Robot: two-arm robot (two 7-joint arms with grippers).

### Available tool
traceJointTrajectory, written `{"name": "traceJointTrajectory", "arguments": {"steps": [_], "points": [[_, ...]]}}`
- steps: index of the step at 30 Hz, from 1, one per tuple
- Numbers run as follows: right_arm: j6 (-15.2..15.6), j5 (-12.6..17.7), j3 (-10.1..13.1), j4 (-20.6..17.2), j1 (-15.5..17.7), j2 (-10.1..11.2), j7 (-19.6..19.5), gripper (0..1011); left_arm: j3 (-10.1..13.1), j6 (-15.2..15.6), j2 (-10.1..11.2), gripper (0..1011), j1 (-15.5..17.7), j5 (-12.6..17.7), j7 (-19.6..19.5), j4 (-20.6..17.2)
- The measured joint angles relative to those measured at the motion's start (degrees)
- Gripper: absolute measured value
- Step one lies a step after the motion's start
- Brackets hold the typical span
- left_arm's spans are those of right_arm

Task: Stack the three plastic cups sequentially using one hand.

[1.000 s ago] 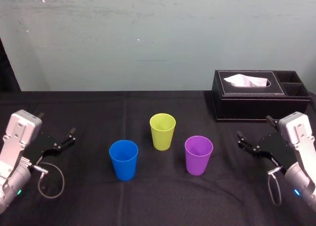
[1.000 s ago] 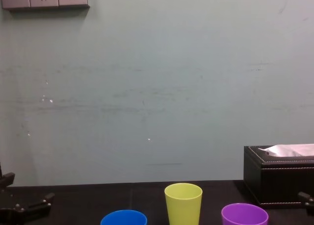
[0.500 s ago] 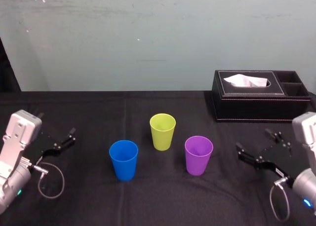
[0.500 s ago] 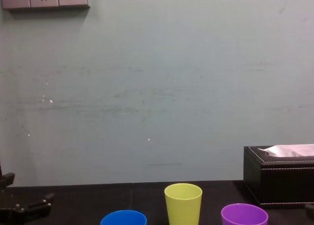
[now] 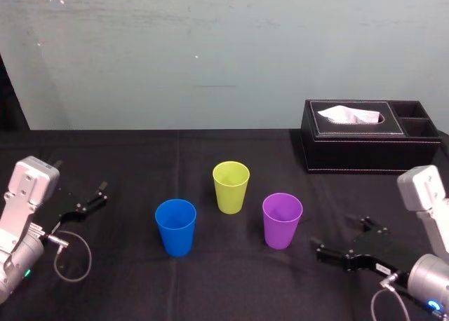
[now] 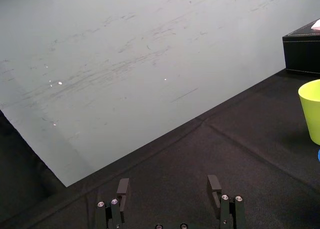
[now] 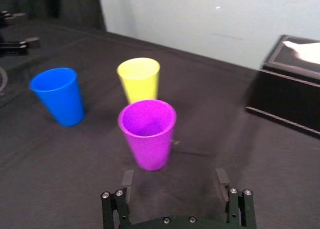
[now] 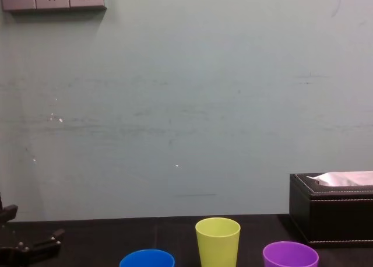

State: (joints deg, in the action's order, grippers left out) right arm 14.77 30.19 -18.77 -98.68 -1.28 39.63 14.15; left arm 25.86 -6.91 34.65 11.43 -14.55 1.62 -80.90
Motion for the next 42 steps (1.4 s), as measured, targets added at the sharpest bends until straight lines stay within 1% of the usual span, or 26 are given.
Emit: {"name": "traceJointTrajectory", "arguments": {"steps": [3, 6, 7, 13, 20, 22, 26, 32, 42], "points": [[2.0, -0.2, -1.1, -0.3, -0.8, -0.8, 1.4, 1003, 0.0, 0.0, 0.0, 1000, 0.0, 0.0, 0.0, 0.0], [3.2, -0.7, -1.8, -0.4, -1.5, -1.7, 1.8, 1002, 0.0, 0.0, 0.0, 1000, 0.0, 0.0, 0.0, 0.0], [3.2, -0.7, -1.8, -0.4, -1.5, -1.7, 1.8, 1002, 0.0, 0.0, 0.0, 1000, 0.0, 0.0, 0.0, 0.0], [5.4, -2.0, -3.0, 0.2, -3.1, -4.4, 1.9, 1003, 0.0, 0.0, 0.0, 1000, 0.0, 0.0, 0.0, 0.0], [6.7, -3.3, -3.7, 1.7, -4.6, -7.3, 1.7, 1003, 0.0, 0.0, 0.0, 1000, 0.0, 0.0, 0.0, 0.0], [7.0, -3.8, -3.8, 2.3, -5.2, -8.1, 1.5, 1003, 0.0, 0.0, 0.0, 1000, 0.0, 0.0, 0.0, 0.0], [7.1, -4.6, -3.8, 3.1, -5.8, -9.1, 1.1, 1003, 0.0, 0.0, 0.0, 1000, 0.0, 0.0, 0.0, 0.0], [7.1, -6.6, -3.9, 4.7, -6.8, -10.7, 0.3, 1002, 0.0, 0.0, 0.0, 1000, 0.0, 0.0, 0.0, 0.0], [6.2, -10.0, -4.4, 7.1, -8.3, -13.0, -0.5, 1003, 0.0, 0.0, 0.0, 1000, 0.0, 0.0, 0.0, 0.0]]}}
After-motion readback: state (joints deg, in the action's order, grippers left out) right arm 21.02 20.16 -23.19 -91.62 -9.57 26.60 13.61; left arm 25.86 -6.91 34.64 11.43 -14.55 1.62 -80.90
